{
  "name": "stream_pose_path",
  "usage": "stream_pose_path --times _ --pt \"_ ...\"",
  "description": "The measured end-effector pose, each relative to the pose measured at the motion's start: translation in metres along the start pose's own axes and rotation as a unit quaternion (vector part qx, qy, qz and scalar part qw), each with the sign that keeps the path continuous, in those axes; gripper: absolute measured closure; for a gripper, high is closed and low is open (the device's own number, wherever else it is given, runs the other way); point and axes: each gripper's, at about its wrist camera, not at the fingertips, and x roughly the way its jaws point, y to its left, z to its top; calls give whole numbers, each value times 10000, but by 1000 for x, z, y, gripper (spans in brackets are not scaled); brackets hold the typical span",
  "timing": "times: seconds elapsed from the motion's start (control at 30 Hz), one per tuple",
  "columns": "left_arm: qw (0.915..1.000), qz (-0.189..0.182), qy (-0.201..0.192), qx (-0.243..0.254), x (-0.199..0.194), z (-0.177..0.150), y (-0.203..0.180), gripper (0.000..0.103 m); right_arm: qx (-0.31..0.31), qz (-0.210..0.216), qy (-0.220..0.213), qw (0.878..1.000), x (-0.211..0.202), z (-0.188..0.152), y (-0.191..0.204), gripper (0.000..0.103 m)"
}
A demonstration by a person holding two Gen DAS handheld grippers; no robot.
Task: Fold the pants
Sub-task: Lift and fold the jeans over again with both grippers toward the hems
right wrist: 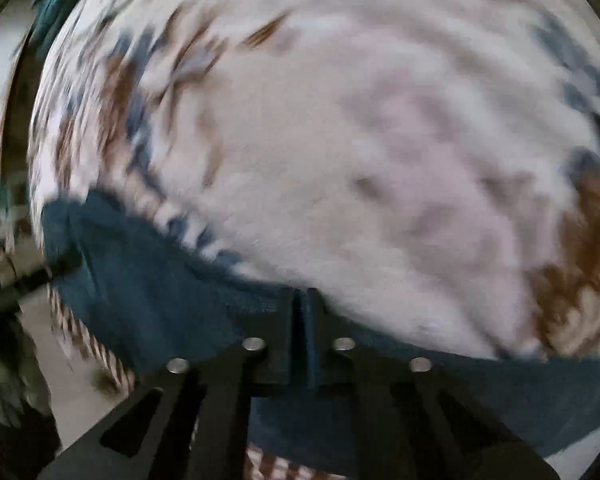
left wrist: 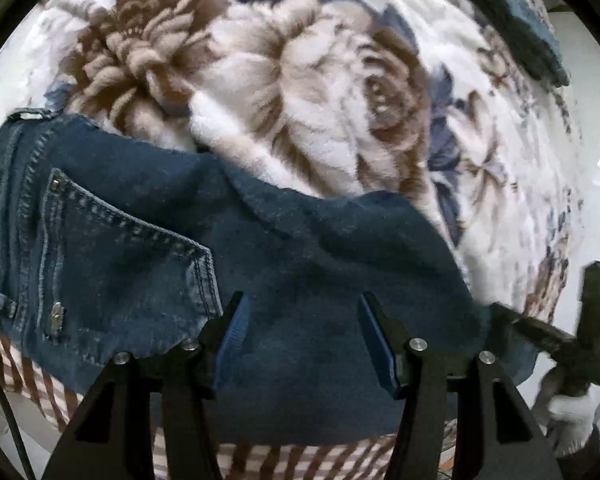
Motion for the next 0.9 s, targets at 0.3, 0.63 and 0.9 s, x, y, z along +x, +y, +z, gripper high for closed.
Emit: stream_pose_path --times 0.3,0.63,0.9 --pt "9998 -48 -191 1 -16 -1 12 50 718 235 -315 9966 -31 -14 -48 63" --pt "9794 -507 -1109 -1608 -92 -30 119 36 2594 1506 -965 9491 -34 -101 -28 28" --pt "9326 -941 -923 -3360 -54 -73 234 35 4099 2060 -620 8864 43 -205 15 29"
